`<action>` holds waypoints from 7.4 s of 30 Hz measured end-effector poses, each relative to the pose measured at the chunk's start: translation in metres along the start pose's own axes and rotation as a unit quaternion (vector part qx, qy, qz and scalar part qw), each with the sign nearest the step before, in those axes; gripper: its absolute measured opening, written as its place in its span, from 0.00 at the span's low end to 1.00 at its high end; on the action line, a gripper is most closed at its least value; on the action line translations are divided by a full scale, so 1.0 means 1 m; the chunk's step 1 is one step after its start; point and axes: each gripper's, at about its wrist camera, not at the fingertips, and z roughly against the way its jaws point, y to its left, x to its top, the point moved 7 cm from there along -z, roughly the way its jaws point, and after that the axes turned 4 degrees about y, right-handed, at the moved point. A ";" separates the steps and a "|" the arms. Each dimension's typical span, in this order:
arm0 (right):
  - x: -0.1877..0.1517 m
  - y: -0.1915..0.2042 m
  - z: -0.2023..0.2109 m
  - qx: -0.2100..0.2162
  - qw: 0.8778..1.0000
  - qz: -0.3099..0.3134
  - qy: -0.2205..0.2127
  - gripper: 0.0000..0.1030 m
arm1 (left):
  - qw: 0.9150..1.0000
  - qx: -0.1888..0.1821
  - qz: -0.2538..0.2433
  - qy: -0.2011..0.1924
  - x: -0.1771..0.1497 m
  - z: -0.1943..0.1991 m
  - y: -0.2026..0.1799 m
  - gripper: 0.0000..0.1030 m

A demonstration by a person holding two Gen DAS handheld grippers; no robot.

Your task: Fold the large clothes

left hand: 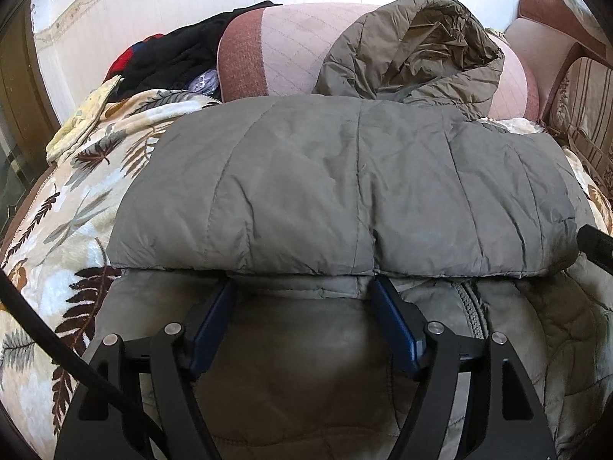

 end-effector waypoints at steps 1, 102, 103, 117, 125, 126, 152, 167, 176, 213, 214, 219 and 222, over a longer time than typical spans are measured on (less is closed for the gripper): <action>-0.001 0.000 -0.003 0.002 1.000 0.000 0.005 0.62 | 1.000 -0.001 0.000 0.000 0.000 0.000 0.000 0.71; 0.033 0.053 0.062 0.012 0.981 0.175 -0.079 0.34 | 0.999 0.013 0.018 -0.041 0.044 -0.002 0.022 0.83; 0.035 0.059 0.063 0.033 0.982 0.167 -0.083 0.34 | 0.999 0.013 0.017 -0.042 0.043 -0.001 0.021 0.83; 0.010 0.069 -0.050 0.011 0.989 0.146 0.033 0.35 | 0.987 -0.047 0.008 -0.153 0.055 0.060 0.001 0.83; 0.002 0.066 -0.040 0.044 0.991 0.118 0.036 0.35 | 0.998 -0.039 -0.041 -0.040 0.036 0.004 -0.025 0.84; 0.003 0.064 -0.036 0.047 0.991 0.119 0.036 0.35 | 0.998 -0.045 -0.034 -0.042 0.036 0.005 -0.023 0.84; 0.007 0.052 -0.038 0.012 0.993 0.116 0.026 0.37 | 0.997 -0.043 -0.033 -0.047 0.031 0.004 -0.023 0.88; 0.011 0.084 0.000 0.047 0.984 0.167 -0.035 0.39 | 0.992 -0.053 -0.018 -0.113 0.044 0.040 -0.019 0.88; 0.001 0.071 -0.030 0.032 0.987 0.155 0.018 0.40 | 0.997 -0.045 -0.028 -0.063 0.035 0.014 -0.023 0.88; -0.003 0.072 -0.033 0.037 0.987 0.157 0.022 0.51 | 0.996 -0.025 -0.045 -0.072 0.033 0.015 -0.029 0.88; -0.003 0.072 -0.033 0.036 0.987 0.157 0.023 0.51 | 0.996 -0.025 -0.045 -0.071 0.033 0.015 -0.029 0.88; -0.007 0.076 -0.023 0.024 0.986 0.166 0.020 0.51 | 0.996 -0.022 -0.044 -0.070 0.033 0.018 -0.028 0.88; -0.011 0.079 -0.006 0.018 0.986 0.166 0.014 0.51 | 0.996 -0.023 -0.046 -0.070 0.030 0.023 -0.030 0.88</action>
